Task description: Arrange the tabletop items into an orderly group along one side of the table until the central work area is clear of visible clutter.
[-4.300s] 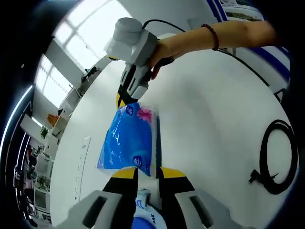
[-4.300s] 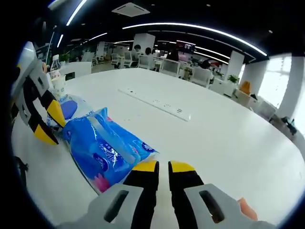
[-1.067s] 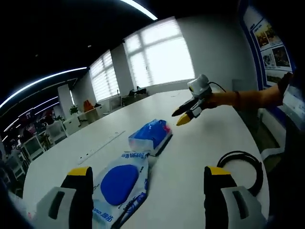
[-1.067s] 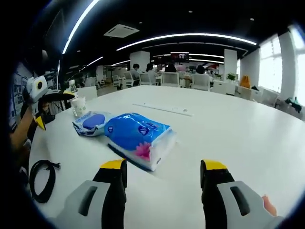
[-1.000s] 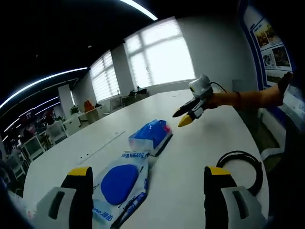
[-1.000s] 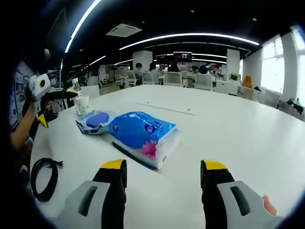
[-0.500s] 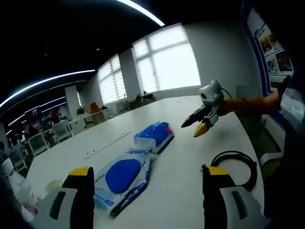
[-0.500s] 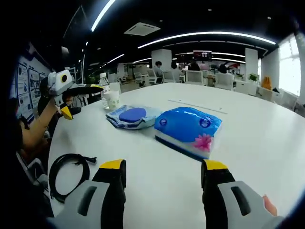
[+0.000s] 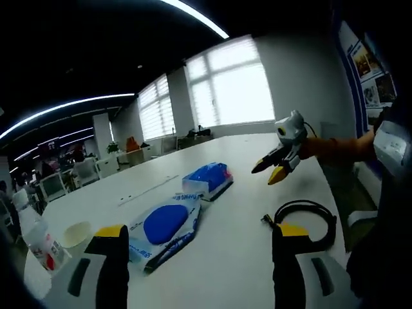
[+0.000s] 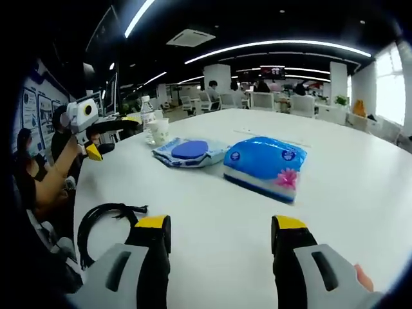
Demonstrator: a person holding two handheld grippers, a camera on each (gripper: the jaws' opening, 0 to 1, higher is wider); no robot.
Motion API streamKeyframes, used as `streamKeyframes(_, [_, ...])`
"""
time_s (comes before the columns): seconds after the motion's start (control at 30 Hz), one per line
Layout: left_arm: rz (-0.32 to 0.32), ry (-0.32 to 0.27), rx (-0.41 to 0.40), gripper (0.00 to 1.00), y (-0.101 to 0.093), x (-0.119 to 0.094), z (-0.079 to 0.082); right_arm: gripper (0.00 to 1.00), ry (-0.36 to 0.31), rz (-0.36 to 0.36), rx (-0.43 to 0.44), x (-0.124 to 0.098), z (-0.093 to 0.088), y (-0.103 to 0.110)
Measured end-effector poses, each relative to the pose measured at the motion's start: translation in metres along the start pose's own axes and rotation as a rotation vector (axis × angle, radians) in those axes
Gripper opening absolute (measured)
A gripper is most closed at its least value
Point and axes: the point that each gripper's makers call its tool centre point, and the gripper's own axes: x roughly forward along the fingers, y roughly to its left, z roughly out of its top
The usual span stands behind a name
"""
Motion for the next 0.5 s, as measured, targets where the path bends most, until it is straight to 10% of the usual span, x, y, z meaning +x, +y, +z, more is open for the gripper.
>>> streamKeyframes(0.5, [0.078,-0.032,0.002,0.89,-0.002,-0.046,-0.004,0.6,0.067,0.115,-0.062,-0.002,-0.007,0.068])
